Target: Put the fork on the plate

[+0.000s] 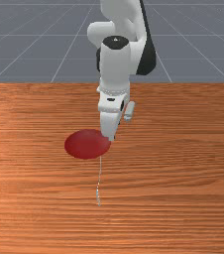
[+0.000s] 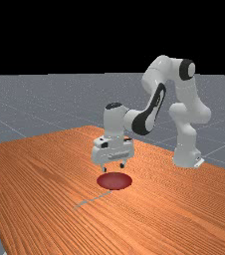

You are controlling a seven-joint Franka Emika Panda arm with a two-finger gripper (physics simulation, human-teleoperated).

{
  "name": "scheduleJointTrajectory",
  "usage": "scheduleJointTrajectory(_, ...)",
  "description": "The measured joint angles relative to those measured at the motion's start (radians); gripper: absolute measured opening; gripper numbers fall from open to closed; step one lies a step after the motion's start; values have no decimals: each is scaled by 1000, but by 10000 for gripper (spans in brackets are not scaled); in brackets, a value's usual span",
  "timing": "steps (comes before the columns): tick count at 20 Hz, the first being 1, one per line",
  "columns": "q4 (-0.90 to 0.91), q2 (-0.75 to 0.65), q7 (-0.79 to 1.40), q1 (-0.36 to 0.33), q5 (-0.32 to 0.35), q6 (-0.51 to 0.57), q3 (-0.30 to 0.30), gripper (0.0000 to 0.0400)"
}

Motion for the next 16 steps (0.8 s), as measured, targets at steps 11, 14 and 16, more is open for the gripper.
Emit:
scheduleJointTrajectory(11,8,59,563,113,64,40,-98,400)
scheduleJointTrajectory(14,38,77,656,135,77,27,-112,400)
scheduleJointTrajectory(16,80,104,783,155,98,7,-136,400)
